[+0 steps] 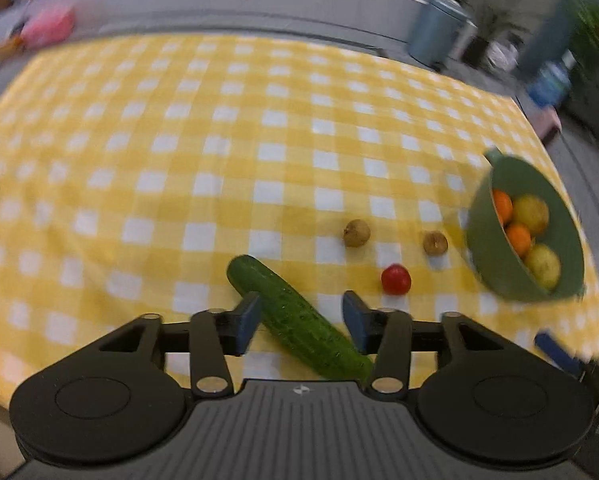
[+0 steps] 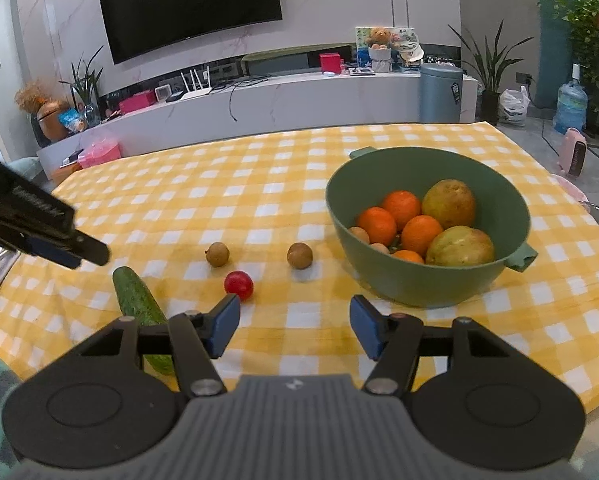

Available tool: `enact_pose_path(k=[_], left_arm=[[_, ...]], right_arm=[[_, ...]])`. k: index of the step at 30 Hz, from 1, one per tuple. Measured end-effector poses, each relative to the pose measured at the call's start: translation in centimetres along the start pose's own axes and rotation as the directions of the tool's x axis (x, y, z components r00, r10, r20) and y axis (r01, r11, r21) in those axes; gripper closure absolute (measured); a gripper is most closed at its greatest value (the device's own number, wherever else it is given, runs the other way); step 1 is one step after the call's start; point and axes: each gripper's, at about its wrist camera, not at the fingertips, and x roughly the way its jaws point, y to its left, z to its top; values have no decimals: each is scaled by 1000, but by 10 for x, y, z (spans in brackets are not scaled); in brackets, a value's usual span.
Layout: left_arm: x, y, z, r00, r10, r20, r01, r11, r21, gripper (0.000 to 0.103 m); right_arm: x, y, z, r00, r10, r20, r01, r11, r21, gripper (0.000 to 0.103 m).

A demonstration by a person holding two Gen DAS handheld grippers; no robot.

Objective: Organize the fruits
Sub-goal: 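Move the left tool to the cucumber while the right tool approaches the red tomato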

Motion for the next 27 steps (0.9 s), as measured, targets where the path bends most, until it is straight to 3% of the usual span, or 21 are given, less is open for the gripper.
enact_pose_path(k=[4,9,21,27], left_arm=[[15,7,1,998,59,-13,-59,995,-83,40],[35,7,-5,996,65,-61,-73,987,-146,38],[64,-10,-7,984,140,-114,-153,981,-118,35],[69,-12,-7,982,150,-119,-161,982,-94,40]], right_arm=[[9,1,1,1000,0,-14,0,1000,-3,44],[22,2,3,999,4,-38,-4,1000,-5,44],[43,-5,5,997,5,-72,-5,1000,8,44],[51,-7,3,996,5,-89,-3,1000,16,44]])
